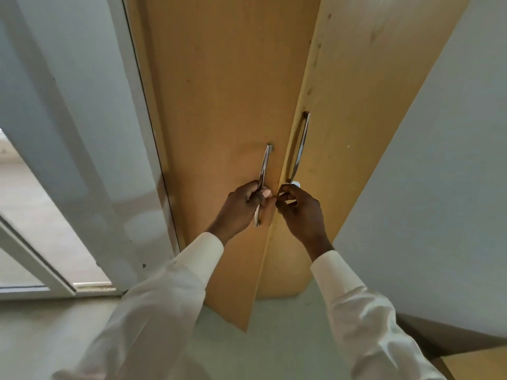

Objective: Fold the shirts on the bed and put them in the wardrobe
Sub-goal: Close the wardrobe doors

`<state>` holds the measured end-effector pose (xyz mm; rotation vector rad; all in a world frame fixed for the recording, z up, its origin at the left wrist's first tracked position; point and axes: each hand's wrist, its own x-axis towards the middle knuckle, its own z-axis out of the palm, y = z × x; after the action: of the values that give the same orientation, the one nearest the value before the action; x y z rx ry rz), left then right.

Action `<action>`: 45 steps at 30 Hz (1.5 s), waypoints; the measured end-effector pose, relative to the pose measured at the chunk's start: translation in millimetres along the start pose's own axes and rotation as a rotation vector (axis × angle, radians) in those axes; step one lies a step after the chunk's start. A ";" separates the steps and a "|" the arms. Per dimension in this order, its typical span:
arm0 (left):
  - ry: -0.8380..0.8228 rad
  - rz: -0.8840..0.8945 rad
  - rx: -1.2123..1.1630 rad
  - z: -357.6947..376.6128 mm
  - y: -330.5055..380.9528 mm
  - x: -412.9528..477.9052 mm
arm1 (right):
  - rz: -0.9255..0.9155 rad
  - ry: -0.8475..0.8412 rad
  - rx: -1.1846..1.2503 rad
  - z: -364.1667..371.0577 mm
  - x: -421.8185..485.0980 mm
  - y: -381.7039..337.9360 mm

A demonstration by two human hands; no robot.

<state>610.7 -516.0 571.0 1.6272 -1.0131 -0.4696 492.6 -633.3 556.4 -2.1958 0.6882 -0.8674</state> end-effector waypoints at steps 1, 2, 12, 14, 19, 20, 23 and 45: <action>0.006 0.000 0.009 5.8 -0.1 10.6 | 0.009 -0.039 0.016 -5.2 12.2 7.5; 0.016 -0.005 0.019 9.4 -0.7 18.3 | 0.036 -0.092 0.053 -9.5 23.5 13.4; 0.122 0.004 0.053 39.3 -8.4 72.8 | 0.351 -0.014 0.169 -32.9 136.1 62.4; 0.141 0.013 0.048 41.5 -10.2 74.1 | 0.291 -0.099 0.124 -26.6 145.8 59.1; 0.185 0.055 0.093 47.2 -11.5 71.0 | 0.210 -0.071 0.108 -26.0 146.0 70.1; 0.192 0.062 0.108 48.9 -11.9 70.6 | 0.187 -0.073 0.105 -29.4 144.3 72.8; 0.200 0.077 0.153 50.9 -13.4 72.1 | 0.123 -0.102 0.085 -39.2 136.9 84.7; 0.283 -0.023 0.296 58.8 -27.5 176.2 | 0.144 -0.146 -0.138 -20.4 181.8 83.5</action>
<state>674.7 -692.4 562.1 1.9063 -0.8792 -0.0995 575.5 -815.6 575.7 -2.2722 0.8439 -0.5957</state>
